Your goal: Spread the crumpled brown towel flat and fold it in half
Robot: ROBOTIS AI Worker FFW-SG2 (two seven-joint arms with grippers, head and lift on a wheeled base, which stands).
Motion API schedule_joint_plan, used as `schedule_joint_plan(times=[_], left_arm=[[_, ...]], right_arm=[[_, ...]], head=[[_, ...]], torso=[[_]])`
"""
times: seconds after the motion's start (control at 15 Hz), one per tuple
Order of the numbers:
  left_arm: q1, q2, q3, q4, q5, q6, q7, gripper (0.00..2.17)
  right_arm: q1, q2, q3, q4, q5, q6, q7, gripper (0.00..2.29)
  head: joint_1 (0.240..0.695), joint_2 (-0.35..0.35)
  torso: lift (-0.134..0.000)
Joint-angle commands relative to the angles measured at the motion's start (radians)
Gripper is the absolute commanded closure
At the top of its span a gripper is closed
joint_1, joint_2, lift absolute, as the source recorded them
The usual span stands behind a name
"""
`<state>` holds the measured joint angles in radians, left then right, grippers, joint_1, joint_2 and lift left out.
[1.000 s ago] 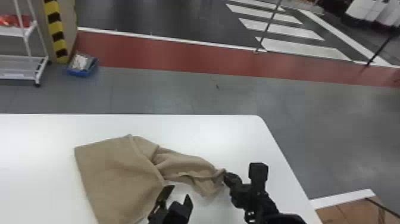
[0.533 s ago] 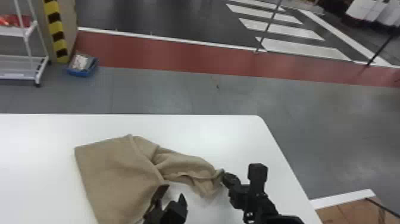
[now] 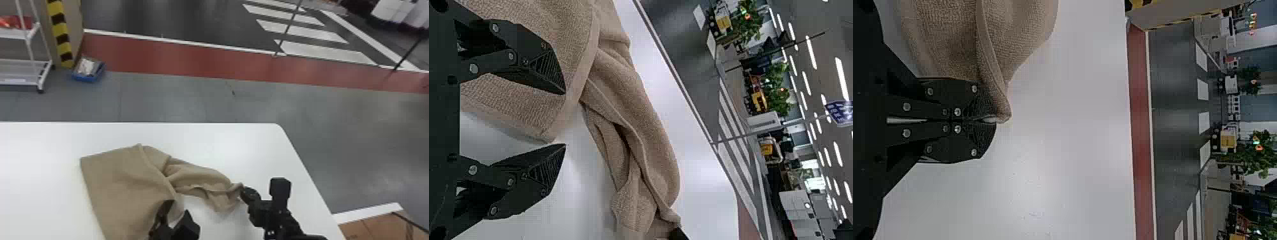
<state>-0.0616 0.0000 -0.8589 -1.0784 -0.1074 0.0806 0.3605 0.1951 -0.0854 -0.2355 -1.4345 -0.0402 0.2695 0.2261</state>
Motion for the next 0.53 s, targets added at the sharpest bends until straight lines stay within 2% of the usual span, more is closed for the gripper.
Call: schedule_joint_plan(times=[0.0, 0.2, 0.27, 0.47], left_arm=[[0.000, -0.003, 0.011, 0.000, 0.009, 0.005, -0.009, 0.60], [0.003, 0.000, 0.014, -0.014, 0.002, 0.060, -0.002, 0.65], [0.005, 0.000, 0.014, -0.023, 0.000, 0.087, 0.000, 0.98], [0.039, 0.008, 0.017, -0.089, 0.003, 0.097, 0.000, 1.74]], right_arm=[[0.012, 0.000, -0.005, -0.018, -0.001, 0.003, 0.001, 1.26], [0.018, 0.000, -0.011, -0.027, -0.012, 0.006, 0.005, 1.26], [0.020, 0.000, -0.016, -0.029, -0.012, 0.009, 0.012, 1.26], [0.030, 0.000, -0.019, -0.055, -0.020, 0.027, 0.013, 1.26]], head=[[0.695, -0.350], [0.695, -0.350], [0.695, -0.350], [0.695, -0.350]], torso=[[0.000], [0.000], [0.000], [0.000]])
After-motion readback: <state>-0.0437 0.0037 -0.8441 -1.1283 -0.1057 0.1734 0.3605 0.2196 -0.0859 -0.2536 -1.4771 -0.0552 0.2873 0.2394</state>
